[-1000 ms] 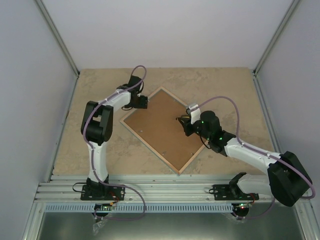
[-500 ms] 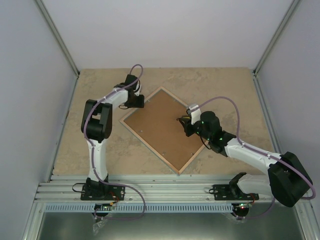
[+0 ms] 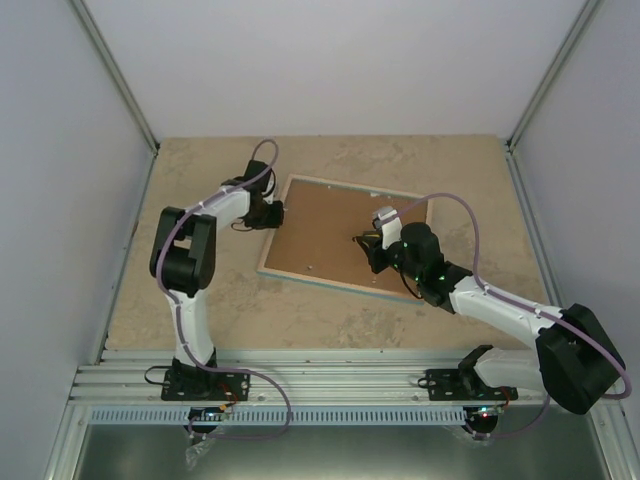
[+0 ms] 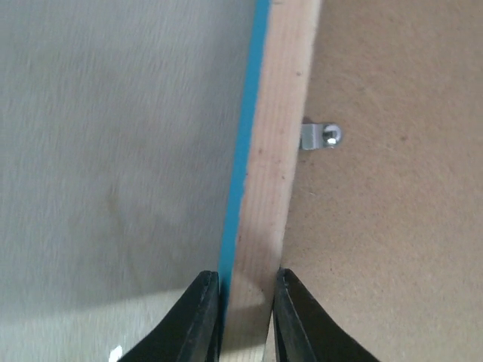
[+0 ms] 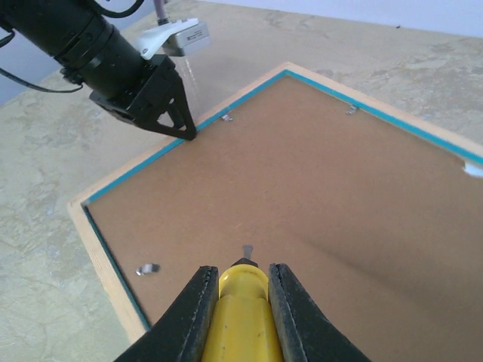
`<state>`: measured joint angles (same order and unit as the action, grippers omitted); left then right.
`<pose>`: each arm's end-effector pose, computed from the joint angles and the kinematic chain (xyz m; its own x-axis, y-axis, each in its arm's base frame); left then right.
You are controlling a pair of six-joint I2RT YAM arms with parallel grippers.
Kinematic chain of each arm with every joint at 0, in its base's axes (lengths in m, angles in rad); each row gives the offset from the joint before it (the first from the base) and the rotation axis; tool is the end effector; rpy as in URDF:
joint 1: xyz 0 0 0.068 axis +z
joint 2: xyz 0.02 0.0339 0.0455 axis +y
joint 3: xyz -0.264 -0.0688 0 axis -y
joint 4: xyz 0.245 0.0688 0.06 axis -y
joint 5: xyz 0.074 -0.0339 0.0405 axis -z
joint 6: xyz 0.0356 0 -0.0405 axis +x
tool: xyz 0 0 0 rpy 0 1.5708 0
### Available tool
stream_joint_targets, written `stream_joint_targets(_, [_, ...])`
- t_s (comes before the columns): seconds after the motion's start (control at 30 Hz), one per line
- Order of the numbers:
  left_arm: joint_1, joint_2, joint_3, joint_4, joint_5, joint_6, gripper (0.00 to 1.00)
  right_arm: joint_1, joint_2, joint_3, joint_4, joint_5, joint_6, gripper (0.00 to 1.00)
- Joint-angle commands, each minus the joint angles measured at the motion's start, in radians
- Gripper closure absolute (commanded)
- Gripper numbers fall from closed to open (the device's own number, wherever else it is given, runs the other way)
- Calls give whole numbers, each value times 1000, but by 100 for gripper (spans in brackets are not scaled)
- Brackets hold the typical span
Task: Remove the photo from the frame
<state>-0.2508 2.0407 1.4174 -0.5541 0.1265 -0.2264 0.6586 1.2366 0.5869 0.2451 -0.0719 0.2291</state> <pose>0.4013 -0.1074 0.1536 -0.9377 0.0104 -0.3474 0.0847 0.9762 -0.1996 0.2084 0.1645 0.2193 -0.4537 -0.0647 -0.8888 -0.5746 0.7835 0.2363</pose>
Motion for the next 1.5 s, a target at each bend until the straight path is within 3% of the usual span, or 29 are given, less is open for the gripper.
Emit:
stream_joint_targets(0.0, [-2, -82, -95, -27, 22, -111, 80, -2, -26, 1, 14, -21, 10, 100])
stream_joint_targets(0.4, [-88, -241, -316, 41, 65, -223, 87, 6, -6, 14, 26, -88, 0, 99])
stream_joint_targets(0.77, [-206, -338, -459, 104, 80, -367, 87, 25, 34, 19, 45, -132, -3, 99])
stream_joint_targets(1.47, [-252, -455, -572, 140, 45, -466, 72, 63, 256, 132, 147, -198, 0, 99])
